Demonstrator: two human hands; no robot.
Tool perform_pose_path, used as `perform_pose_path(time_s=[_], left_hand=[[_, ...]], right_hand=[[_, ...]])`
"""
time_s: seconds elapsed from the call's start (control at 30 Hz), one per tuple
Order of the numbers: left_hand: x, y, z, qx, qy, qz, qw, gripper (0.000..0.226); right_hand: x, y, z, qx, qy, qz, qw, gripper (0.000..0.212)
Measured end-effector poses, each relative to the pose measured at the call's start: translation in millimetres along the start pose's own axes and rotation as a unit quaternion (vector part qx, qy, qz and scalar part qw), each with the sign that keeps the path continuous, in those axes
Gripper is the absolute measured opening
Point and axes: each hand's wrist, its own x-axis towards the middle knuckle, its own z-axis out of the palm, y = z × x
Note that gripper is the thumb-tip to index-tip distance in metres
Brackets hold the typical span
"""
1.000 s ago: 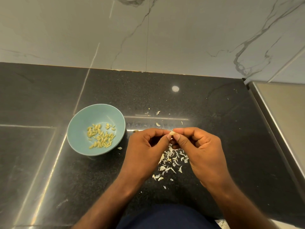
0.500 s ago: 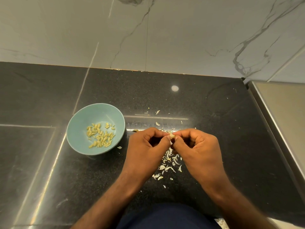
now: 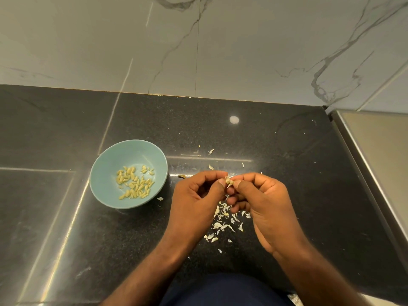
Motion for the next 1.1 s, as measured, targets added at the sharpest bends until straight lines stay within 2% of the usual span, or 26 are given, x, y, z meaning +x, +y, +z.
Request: perform_pose_path(time_s=[0.17, 0.3, 0.43, 0.53, 0.63, 0.7, 0.77, 0.83, 0.87, 0.9, 0.97, 1.1], left_hand=[[1.7, -2.7, -3.7, -0.018, -0.028, -0.014, 0.999, 0.017], [2.3, -6.4, -5.0, -0.023, -0.046, -0.005, 0.999, 0.03], [3.4, -10.5, -5.0, -0.043, -0.046, -0.014, 0.998, 0.026], [4.1, -10.1, -3.7, -0.133, -0.063, -0.066, 0.987, 0.025], [5.9, -5.4, -4.4, -0.234, -0.07, -0.123, 0.962, 0.022], [7.2, -3.2, -5.4, -0.265, -0.061, -0.142, 0.952, 0.021], [8.2, -3.9, -5.7, -0.257, -0.052, -0.14, 0.955, 0.022], [7.9, -5.9, -6.0, -0.222, -0.044, -0.127, 0.966, 0.023], [7.5, -6.7, -6.2, -0.197, -0.041, -0.117, 0.972, 0.023], [7.1, -7.6, -5.9, -0.17, -0.037, -0.107, 0.979, 0.021], [6.3, -7.9, -5.5, -0.115, -0.034, -0.081, 0.989, 0.018], [4.4, -5.0, -4.2, -0.03, -0.034, -0.034, 0.998, 0.018]], right_hand=[[-0.3, -2.0, -2.1, 0.028, -0.018, 0.023, 0.999, 0.012], [0.9, -1.5, -2.7, 0.032, -0.026, 0.033, 0.999, 0.012], [1.5, 1.2, -3.2, 0.022, -0.045, 0.042, 0.998, 0.014], [1.3, -0.1, -5.4, 0.032, -0.06, 0.041, 0.997, 0.019], [1.3, -2.4, -11.6, 0.042, -0.083, 0.022, 0.995, 0.016], [1.4, -3.4, -15.0, 0.024, -0.079, 0.001, 0.997, 0.018], [2.5, -3.0, -20.0, -0.082, -0.042, -0.047, 0.995, 0.024], [4.9, -5.5, -23.6, -0.249, -0.012, -0.08, 0.965, 0.011], [5.4, -7.2, -23.9, -0.298, -0.014, -0.074, 0.951, 0.007], [5.1, -8.4, -23.8, -0.327, -0.017, -0.068, 0.942, 0.015], [4.1, -9.8, -19.9, -0.323, -0.027, -0.082, 0.942, 0.022], [-1.5, -8.8, -4.8, -0.253, -0.017, -0.135, 0.958, 0.013]])
